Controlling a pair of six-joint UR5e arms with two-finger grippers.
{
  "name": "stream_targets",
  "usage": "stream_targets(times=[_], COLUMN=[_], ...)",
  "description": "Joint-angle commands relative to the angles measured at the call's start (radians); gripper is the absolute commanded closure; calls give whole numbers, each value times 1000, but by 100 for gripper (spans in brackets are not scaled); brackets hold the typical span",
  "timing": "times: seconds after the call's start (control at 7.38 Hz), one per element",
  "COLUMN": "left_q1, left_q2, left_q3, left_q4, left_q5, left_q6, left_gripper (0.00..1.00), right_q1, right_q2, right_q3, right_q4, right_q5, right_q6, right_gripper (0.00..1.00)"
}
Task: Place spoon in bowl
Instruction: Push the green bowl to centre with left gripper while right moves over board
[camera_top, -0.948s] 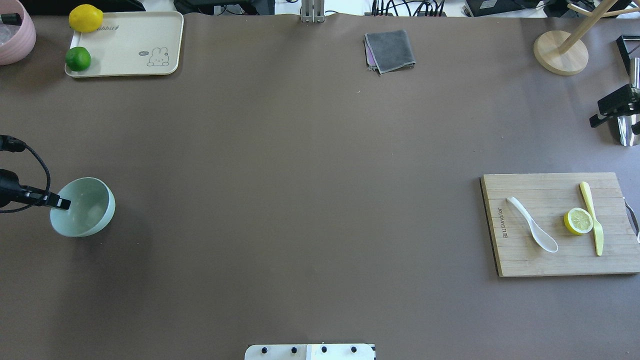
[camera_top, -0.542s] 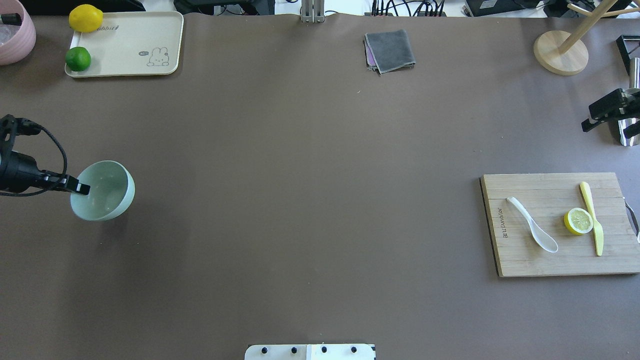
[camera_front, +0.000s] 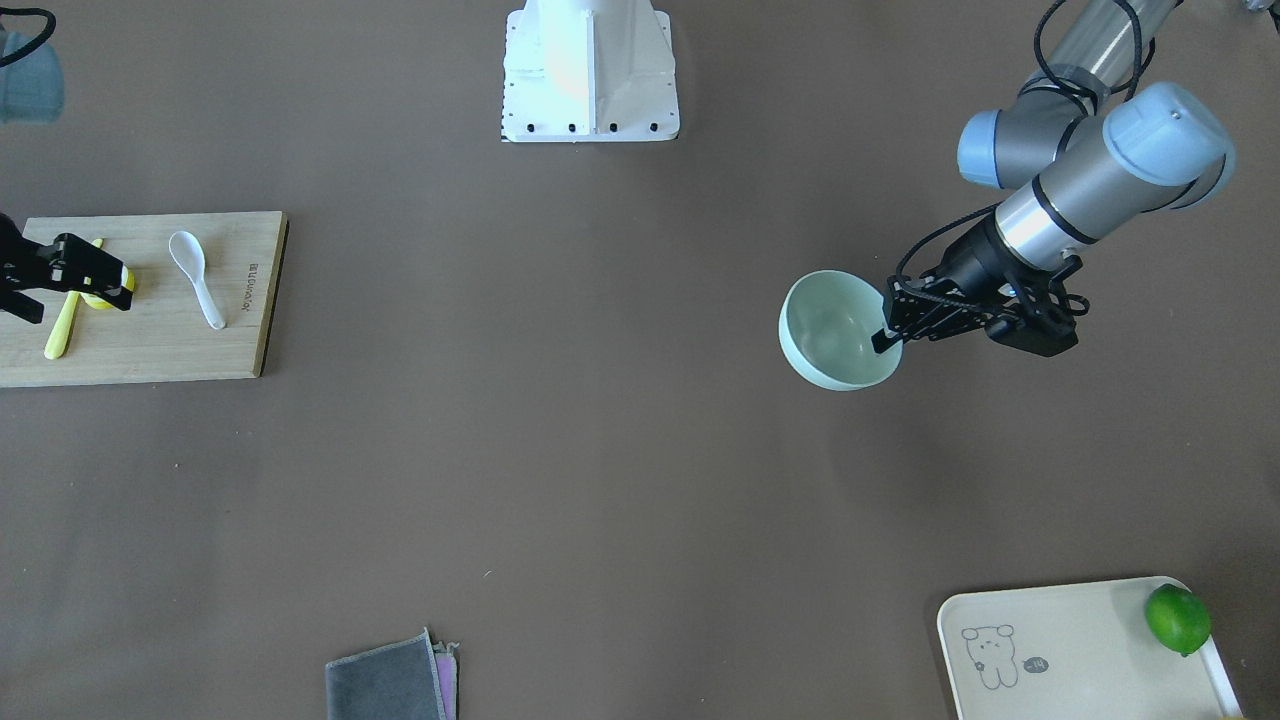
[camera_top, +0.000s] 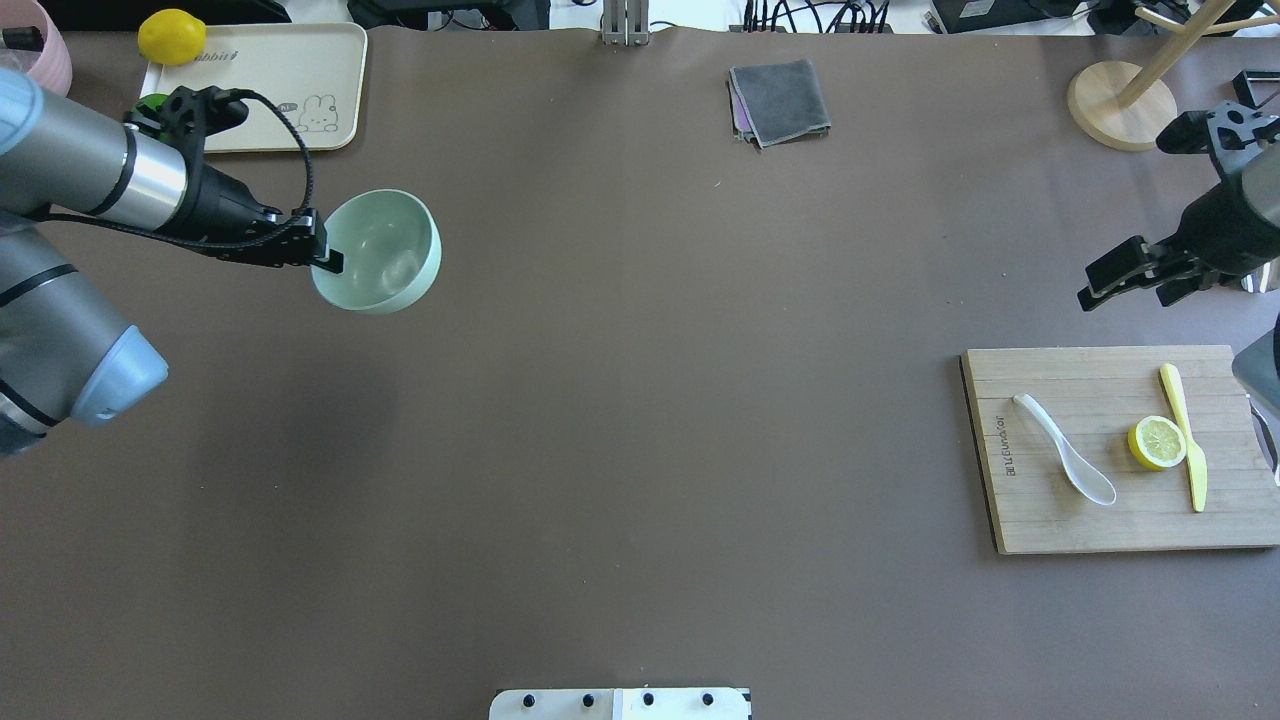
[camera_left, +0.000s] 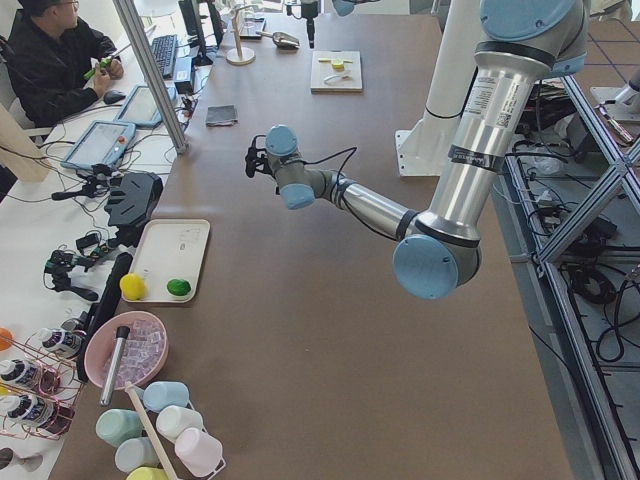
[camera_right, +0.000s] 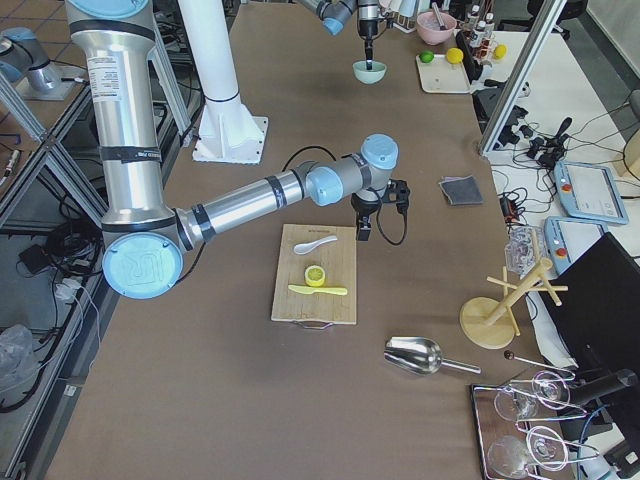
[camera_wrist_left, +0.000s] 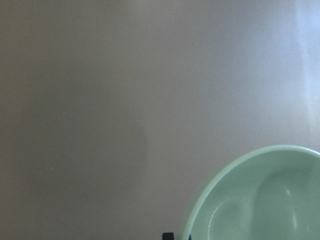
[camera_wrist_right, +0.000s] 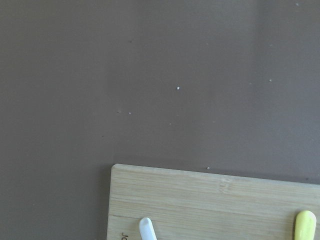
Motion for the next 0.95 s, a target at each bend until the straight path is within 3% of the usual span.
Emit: stream_targets(times=[0.0, 0.41, 0.54, 0.81], left_q1=[108, 312, 350, 358], left_q2=[-114, -258, -268, -282], left_q3=[-3, 76, 87, 106], left_q4=[132, 180, 179, 179], left_q5=[137, 383, 428, 430], left_q6=[-41, -147, -150, -149], left_gripper=[100, 100, 100, 100], right_q1=[-72, -139, -150, -171], right_q2=[-6, -8, -9, -11], right_q3=[9, 17, 14, 8], right_q4=[57, 87, 87, 84], right_q5=[-39, -45, -48, -49], right_q6=[-3, -1, 0, 0], right_gripper=[0, 0, 0, 0])
